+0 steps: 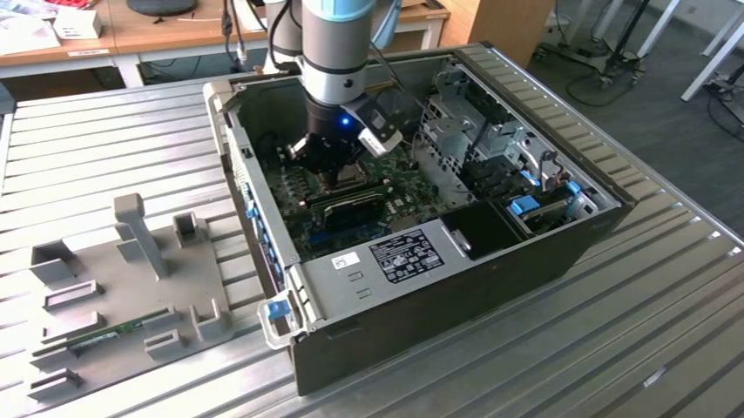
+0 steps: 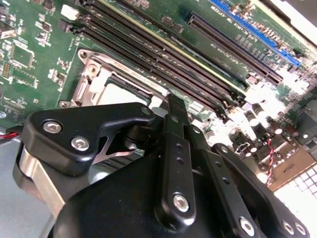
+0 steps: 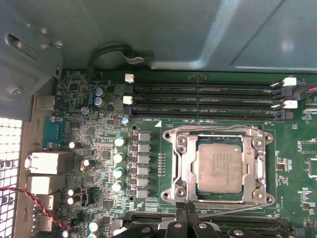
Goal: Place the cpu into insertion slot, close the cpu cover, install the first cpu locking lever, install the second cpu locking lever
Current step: 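Install the second cpu locking lever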
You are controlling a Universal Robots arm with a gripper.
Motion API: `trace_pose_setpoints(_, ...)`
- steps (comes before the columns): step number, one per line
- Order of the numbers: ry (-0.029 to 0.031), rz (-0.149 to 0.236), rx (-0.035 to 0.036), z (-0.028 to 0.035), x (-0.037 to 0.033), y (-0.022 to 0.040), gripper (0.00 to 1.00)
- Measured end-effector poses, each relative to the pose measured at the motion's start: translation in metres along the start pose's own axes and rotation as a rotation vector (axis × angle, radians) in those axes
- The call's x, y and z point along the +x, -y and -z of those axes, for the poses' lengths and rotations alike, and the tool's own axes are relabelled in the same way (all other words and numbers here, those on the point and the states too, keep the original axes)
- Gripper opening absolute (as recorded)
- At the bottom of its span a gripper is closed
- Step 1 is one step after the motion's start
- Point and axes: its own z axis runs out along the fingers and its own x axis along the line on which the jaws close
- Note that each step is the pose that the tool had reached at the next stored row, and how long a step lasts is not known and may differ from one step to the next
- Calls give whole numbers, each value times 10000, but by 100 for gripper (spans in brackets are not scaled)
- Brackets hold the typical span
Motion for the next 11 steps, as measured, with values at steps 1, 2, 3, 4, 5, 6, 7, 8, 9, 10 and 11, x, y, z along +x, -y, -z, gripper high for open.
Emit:
trace_pose_setpoints(1, 0, -1, 12, -7, 7, 0, 11)
trace_pose_setpoints(2, 1, -1, 16, -10, 14, 1, 11)
trace_pose_setpoints(3, 1, 0, 18, -11, 16, 1, 11)
trace_pose_setpoints(4, 1, 1, 19, -11, 17, 1, 11)
trace_pose_setpoints(5, 1, 1, 18, -13, 17, 1, 11)
trace_pose_setpoints(6, 3, 0, 16, -14, 18, 1, 11)
trace_pose_setpoints(7, 4, -1, 16, -15, 21, 1, 11)
trace_pose_setpoints(8, 6, -1, 14, -17, 26, 0, 11)
trace_pose_setpoints(9, 5, -1, 15, -19, 32, 0, 11)
trace_pose_setpoints(10, 3, -1, 20, -20, 40, 0, 11)
trace_pose_setpoints(11, 3, -1, 27, -23, 48, 1, 11)
